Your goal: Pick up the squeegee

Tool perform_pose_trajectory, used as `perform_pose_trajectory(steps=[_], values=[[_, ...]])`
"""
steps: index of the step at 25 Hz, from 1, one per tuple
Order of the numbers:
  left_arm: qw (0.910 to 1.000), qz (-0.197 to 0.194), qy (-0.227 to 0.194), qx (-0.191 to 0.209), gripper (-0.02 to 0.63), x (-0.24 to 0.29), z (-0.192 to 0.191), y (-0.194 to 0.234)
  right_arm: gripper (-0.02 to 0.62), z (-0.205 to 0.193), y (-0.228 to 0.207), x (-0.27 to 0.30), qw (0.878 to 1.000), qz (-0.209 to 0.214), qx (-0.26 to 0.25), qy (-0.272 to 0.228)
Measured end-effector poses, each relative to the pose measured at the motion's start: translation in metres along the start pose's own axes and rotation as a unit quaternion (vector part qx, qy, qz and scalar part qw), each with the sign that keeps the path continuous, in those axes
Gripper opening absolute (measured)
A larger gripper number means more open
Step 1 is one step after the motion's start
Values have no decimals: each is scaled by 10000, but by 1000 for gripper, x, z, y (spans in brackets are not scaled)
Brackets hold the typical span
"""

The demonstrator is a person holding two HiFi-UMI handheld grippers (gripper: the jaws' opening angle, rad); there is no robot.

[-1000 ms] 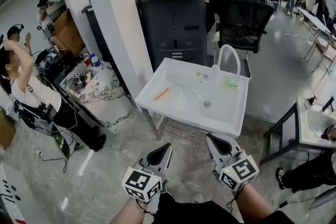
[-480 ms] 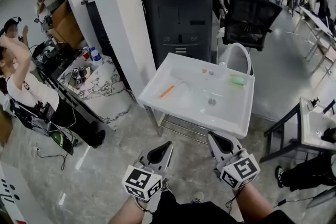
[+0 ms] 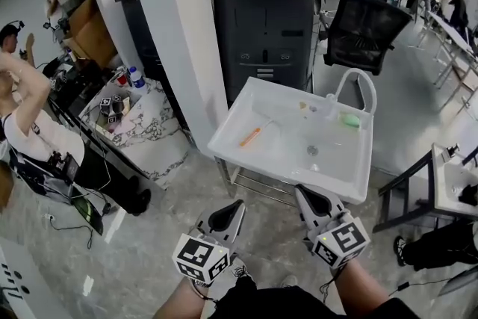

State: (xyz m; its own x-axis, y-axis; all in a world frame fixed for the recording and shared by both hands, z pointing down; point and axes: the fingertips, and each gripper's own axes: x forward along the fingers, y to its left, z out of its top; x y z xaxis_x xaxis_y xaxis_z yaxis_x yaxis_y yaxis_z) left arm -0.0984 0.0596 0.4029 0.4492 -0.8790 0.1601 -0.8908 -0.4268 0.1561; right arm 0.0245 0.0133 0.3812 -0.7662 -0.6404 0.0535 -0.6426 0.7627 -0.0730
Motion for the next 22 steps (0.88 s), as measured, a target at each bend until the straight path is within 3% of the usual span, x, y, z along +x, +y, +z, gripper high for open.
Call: perform_pose_trajectory(steps=[12,22], values=[[9998,-176,-17,27,16,-17,8,90,17,2,38,82,9998,-187,-33,-15],[9997,-223,-42,-70,17,-21,7,118,17,7,46,106,9995,-280,-120,-13]])
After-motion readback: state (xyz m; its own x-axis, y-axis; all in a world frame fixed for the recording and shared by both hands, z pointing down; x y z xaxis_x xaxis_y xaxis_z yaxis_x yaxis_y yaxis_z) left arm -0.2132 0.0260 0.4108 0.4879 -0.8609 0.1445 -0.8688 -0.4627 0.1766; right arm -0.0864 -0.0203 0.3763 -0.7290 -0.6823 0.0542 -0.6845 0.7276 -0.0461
